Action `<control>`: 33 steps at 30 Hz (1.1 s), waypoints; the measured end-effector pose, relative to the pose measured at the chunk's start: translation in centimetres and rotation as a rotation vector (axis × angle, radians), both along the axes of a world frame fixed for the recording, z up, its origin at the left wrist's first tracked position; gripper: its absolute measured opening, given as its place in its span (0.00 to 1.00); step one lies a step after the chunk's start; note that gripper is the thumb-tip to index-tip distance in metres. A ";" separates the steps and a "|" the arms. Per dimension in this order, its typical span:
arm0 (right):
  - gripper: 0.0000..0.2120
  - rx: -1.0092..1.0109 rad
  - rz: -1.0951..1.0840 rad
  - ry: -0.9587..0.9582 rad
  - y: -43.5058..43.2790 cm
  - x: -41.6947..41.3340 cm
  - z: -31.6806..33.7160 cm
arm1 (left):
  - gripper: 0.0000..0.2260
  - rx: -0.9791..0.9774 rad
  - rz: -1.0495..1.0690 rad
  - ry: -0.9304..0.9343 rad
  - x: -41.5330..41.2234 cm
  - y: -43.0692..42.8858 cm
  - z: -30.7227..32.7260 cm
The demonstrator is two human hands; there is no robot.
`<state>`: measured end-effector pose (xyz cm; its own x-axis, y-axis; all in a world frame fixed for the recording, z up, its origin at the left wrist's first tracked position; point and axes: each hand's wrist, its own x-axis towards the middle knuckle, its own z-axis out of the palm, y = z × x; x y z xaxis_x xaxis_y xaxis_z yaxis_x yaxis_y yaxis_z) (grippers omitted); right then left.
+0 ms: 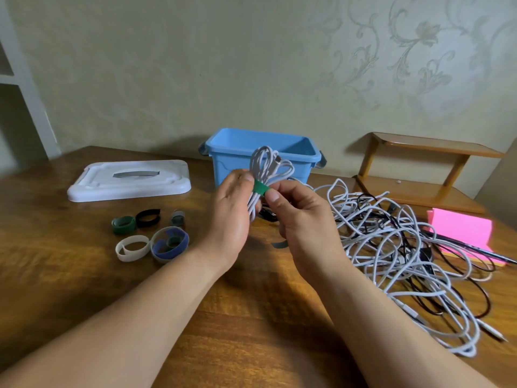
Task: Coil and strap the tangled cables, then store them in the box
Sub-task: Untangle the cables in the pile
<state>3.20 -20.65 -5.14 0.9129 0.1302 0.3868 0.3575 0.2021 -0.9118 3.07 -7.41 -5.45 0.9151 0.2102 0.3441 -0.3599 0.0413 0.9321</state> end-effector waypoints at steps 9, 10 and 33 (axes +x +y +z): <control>0.07 -0.005 0.010 -0.040 0.4 -0.3 -0.1 | 0.13 -0.214 -0.037 0.060 -0.3 0.5 0.8; 0.07 0.003 0.005 -0.033 0.3 -0.3 -0.1 | 0.12 -0.233 -0.062 0.064 -0.4 0.5 1.0; 0.09 -0.013 0.334 0.111 -1.1 1.1 -0.4 | 0.20 -0.249 -0.557 0.316 -0.5 2.6 1.4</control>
